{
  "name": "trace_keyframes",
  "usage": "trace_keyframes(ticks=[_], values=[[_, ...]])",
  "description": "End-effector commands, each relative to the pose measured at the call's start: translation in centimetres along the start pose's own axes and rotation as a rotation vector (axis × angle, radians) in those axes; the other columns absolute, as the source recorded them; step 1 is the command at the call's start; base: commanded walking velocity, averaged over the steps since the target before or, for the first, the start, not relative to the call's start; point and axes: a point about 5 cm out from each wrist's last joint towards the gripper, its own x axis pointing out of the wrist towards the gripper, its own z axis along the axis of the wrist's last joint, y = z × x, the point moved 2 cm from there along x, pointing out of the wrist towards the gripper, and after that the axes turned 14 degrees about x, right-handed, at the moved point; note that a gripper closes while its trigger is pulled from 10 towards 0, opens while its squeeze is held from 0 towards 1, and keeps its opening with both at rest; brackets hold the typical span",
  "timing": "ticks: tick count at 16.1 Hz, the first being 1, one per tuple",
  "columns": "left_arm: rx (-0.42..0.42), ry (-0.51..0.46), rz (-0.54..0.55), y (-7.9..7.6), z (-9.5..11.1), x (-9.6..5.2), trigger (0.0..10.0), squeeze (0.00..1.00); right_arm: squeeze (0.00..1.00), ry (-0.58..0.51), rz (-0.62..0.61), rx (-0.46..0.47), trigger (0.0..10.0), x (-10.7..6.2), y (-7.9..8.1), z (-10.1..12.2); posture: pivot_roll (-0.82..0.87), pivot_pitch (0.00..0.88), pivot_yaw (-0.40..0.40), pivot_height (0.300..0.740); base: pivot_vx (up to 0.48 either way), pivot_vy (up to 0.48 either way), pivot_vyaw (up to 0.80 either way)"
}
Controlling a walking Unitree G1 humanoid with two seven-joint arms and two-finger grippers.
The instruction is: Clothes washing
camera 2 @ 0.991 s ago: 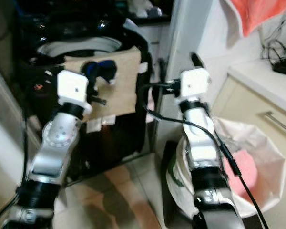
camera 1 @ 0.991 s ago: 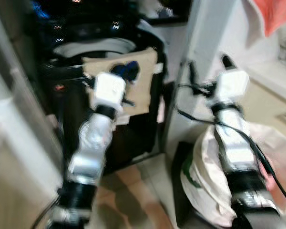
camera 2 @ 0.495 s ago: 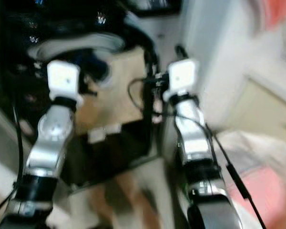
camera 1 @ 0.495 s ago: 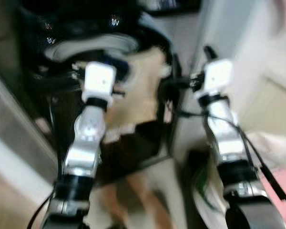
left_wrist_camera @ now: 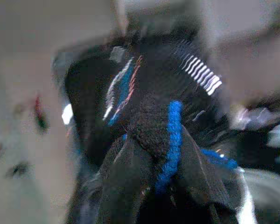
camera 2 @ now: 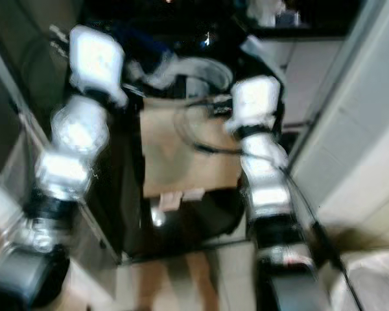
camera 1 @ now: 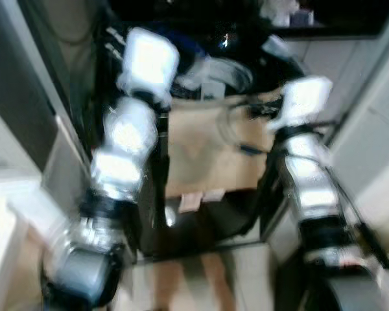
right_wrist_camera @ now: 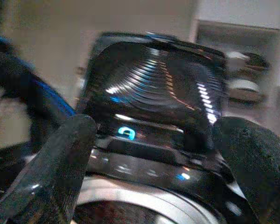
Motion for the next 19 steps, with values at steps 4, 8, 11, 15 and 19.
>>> trace_keyframes(ticks=[4,8,11,15,19], values=[[0.072,0.091,-0.335,-3.7,1.1,4.4,10.0,0.00,0.00,0.008,0.008,0.039,10.0,-3.3,0.3,0.7,-0.12,0.000,0.035,0.740,0.236,0.000,0.00],[0.210,0.197,-0.510,-5.9,0.1,4.8,10.0,0.00,0.00,0.014,-0.067,0.049,10.0,-6.6,0.9,1.7,-0.21,0.000,0.145,0.740,0.000,0.000,0.00],[0.422,0.276,-0.504,-5.4,-2.6,4.0,10.0,0.00,0.00,0.062,-0.123,0.024,10.0,-9.5,1.1,2.5,-0.30,0.033,0.206,0.740,0.000,0.000,0.00],[0.487,0.278,-0.550,-6.9,-3.5,3.1,10.0,0.00,0.00,0.115,-0.179,-0.012,10.0,-12.6,2.0,4.3,-0.42,0.107,0.265,0.740,0.000,0.000,0.00],[0.636,0.269,-0.564,-6.4,-3.5,3.2,10.0,1.00,0.00,0.167,-0.193,-0.005,10.0,-14.7,3.0,5.5,-0.49,0.153,0.302,0.740,0.000,0.000,0.00]])
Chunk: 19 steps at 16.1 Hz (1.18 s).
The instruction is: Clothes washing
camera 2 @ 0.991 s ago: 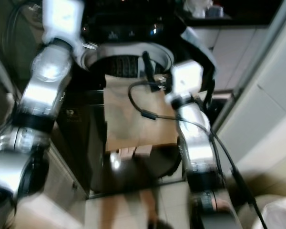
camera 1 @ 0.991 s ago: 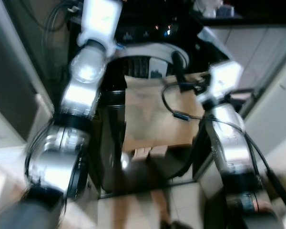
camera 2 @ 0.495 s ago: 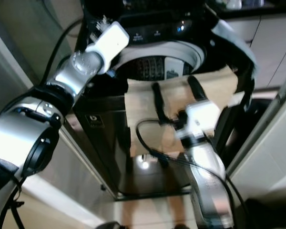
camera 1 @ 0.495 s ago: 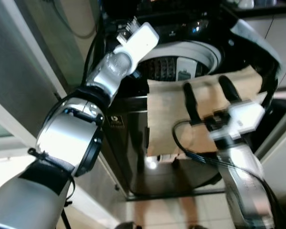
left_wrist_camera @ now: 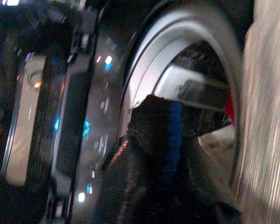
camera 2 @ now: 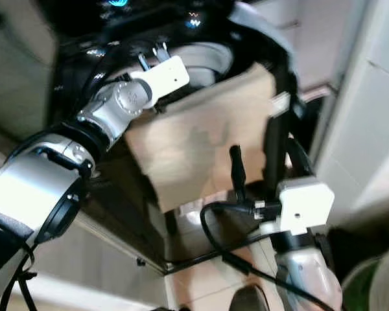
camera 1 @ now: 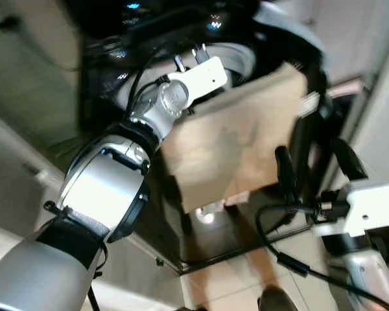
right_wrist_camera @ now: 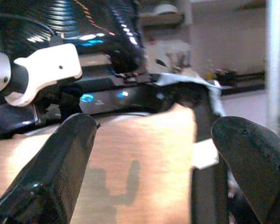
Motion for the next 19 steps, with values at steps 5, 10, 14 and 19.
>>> trace_keyframes(ticks=[5,10,14,19], values=[[-0.064,0.100,0.110,2.9,-2.7,-0.7,10.0,1.00,0.00,0.053,0.123,0.027,10.0,0.3,1.5,0.4,-0.48,0.109,0.247,0.740,0.000,0.000,0.00],[-0.412,0.140,0.193,4.9,-4.7,-1.4,10.0,1.00,0.00,0.092,0.180,0.043,10.0,1.4,1.4,-0.1,-0.45,0.101,0.202,0.740,0.000,0.000,0.00],[-0.630,0.134,0.206,5.1,-5.2,-1.6,10.0,1.00,0.00,0.101,0.184,0.070,10.0,1.7,1.3,-0.4,-0.44,0.091,0.192,0.740,0.000,0.000,0.00],[-0.453,0.027,0.292,9.6,-3.3,-2.3,10.0,0.00,0.00,0.129,0.217,0.067,10.0,3.1,1.2,-1.8,-0.39,0.014,0.167,0.740,0.000,0.000,0.00]])
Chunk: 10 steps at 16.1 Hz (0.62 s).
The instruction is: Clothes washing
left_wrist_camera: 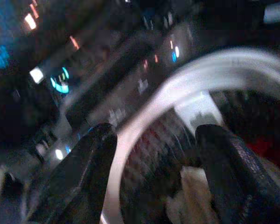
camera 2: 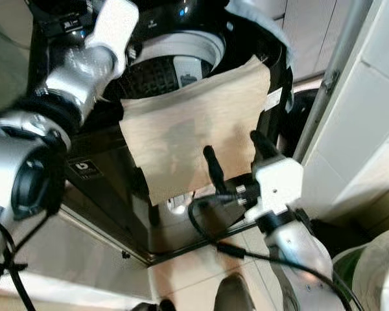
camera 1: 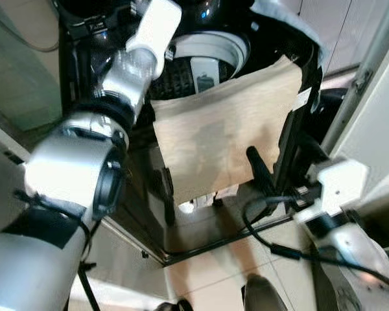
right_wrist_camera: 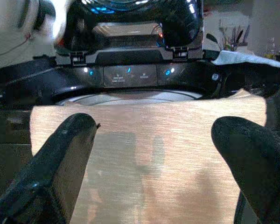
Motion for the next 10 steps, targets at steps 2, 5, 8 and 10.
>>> trace_keyframes(ticks=[2,5,8,10], values=[[0.047,-0.127,0.023,2.6,1.9,-0.3,10.0,0.00,0.00,-0.015,0.020,0.009,10.0,1.3,-0.3,-0.6,-0.33,0.000,0.139,0.740,0.000,0.000,0.00],[0.090,-0.337,-0.057,1.9,4.3,-0.9,10.0,0.00,0.00,-0.034,0.062,0.036,10.0,3.4,-0.7,-1.1,-0.22,0.000,0.084,0.740,0.000,0.000,0.00],[0.137,-0.524,-0.130,-0.6,5.8,-2.1,10.0,0.00,0.00,-0.051,0.126,0.056,10.0,5.8,-0.2,-1.7,-0.14,0.000,0.035,0.740,0.000,0.000,0.00],[0.110,-0.566,-0.133,-2.0,5.5,-2.8,10.0,0.00,0.00,-0.053,0.143,0.060,10.0,6.6,-0.1,-2.1,-0.11,0.000,0.021,0.740,0.000,0.000,0.00]])
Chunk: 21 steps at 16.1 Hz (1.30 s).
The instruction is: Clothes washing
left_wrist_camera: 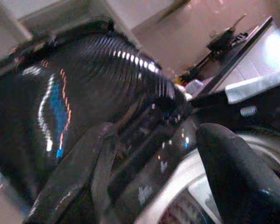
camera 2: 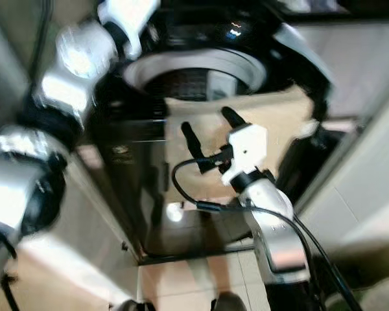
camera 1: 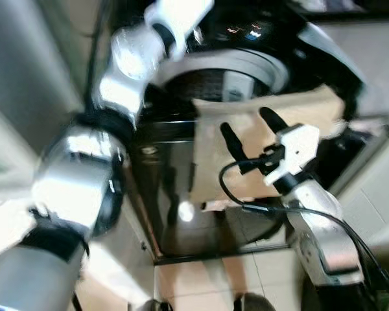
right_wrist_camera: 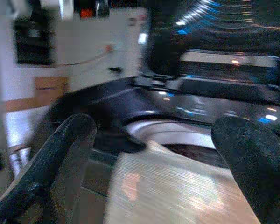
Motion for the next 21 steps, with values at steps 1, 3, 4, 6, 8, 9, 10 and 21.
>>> trace_keyframes(ticks=[1,3,4,6,8,9,10,21], values=[[0.007,-0.025,0.006,-0.3,0.8,0.0,10.0,0.00,0.00,-0.011,0.013,0.014,10.0,0.3,0.1,-0.2,-0.10,0.000,0.016,0.740,0.000,0.000,0.00],[-0.004,-0.032,-0.032,-1.5,0.7,-0.2,10.0,0.07,0.00,-0.015,0.025,0.017,10.0,0.6,0.2,-0.5,-0.10,0.000,0.015,0.740,0.000,0.000,0.00],[0.004,-0.038,-0.049,-1.9,1.0,-0.3,10.0,0.05,0.00,-0.017,0.030,0.017,10.0,0.6,0.3,-0.7,-0.11,0.000,0.021,0.740,0.000,0.000,0.00],[-0.004,-0.047,-0.054,-2.2,1.4,-0.3,10.0,0.02,0.00,-0.019,0.022,0.014,10.0,0.5,0.0,-0.9,-0.12,0.000,0.027,0.740,0.000,0.000,0.00],[0.000,-0.049,-0.059,-2.4,1.7,-0.1,10.0,0.02,0.00,-0.021,0.010,0.010,10.0,0.2,-0.1,-1.0,-0.14,0.000,0.041,0.740,0.000,0.000,0.00],[0.004,-0.048,-0.059,-2.4,1.7,-0.1,10.0,0.01,0.00,-0.021,0.009,0.009,10.0,0.1,-0.1,-1.0,-0.14,0.000,0.043,0.740,0.000,0.000,0.00],[0.007,-0.051,-0.067,-2.5,1.9,0.0,10.0,0.01,0.00,-0.021,0.004,0.008,10.0,0.0,-0.1,-1.1,-0.14,0.000,0.050,0.740,0.000,0.000,0.00],[-0.048,-0.023,-0.076,-3.2,1.6,-0.3,10.0,0.00,0.00,0.004,0.000,0.015,10.0,-0.5,-0.1,-1.8,-0.14,0.000,0.037,0.740,-0.097,-0.138,0.00]])
